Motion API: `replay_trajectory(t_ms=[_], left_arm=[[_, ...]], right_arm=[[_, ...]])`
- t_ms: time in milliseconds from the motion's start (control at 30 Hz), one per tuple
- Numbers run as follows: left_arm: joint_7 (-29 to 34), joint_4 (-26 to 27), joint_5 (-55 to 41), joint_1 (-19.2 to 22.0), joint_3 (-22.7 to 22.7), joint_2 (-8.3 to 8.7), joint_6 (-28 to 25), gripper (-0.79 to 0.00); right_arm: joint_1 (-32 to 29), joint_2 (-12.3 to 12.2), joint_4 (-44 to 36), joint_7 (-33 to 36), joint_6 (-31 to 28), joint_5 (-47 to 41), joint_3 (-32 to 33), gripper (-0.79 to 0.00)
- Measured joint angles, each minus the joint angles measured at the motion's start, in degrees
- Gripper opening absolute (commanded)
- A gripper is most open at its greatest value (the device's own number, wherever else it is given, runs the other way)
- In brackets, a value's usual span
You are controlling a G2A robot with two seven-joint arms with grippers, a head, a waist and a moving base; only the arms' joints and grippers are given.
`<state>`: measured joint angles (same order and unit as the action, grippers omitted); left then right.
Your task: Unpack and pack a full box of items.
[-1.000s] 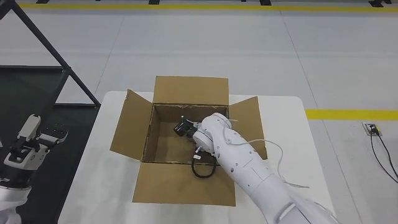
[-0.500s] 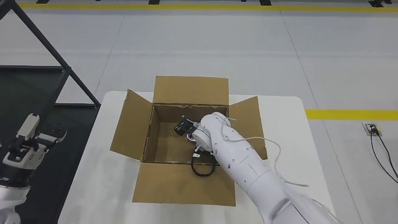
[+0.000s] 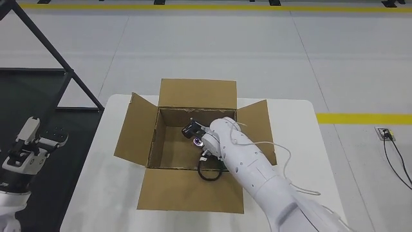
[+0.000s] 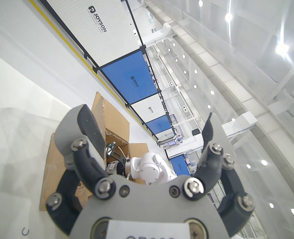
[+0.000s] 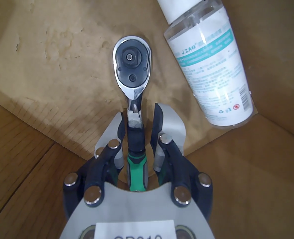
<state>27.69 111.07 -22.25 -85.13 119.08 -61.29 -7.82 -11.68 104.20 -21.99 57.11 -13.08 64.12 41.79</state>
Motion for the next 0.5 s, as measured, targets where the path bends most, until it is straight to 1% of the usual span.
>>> replay_trajectory(t_ms=[100, 200, 233, 267, 300, 500], left_arm=[[-0.03, -0.05, -0.01, 0.01, 0.00, 0.01, -0.03, 0.000], [-0.06, -0.15, -0.09, 0.00, 0.05, 0.02, -0.07, 0.000], [-0.08, -0.16, -0.11, -0.01, 0.08, 0.03, -0.09, 0.000], [-0.08, -0.18, -0.12, -0.03, 0.12, 0.03, -0.17, 0.000], [-0.08, -0.19, -0.12, -0.05, 0.15, 0.03, -0.23, 0.000], [0.06, -0.23, -0.33, -0.11, 0.24, 0.06, -0.39, 0.000]], right_arm=[[0.23, 0.30, 0.99, -0.10, -0.35, -0.13, -0.07, -0.517], [0.37, 0.62, 1.86, -0.47, -0.56, -0.25, -0.17, -0.628], [0.41, 0.72, 2.10, -0.58, -0.59, -0.26, -0.20, -0.686], [0.48, 0.84, 2.42, -0.74, -0.60, -0.28, -0.22, -0.763], [0.54, 0.91, 2.67, -0.90, -0.59, -0.34, -0.22, -0.785], [1.08, 1.29, 3.89, -1.85, -0.75, -0.51, -0.12, -0.785]])
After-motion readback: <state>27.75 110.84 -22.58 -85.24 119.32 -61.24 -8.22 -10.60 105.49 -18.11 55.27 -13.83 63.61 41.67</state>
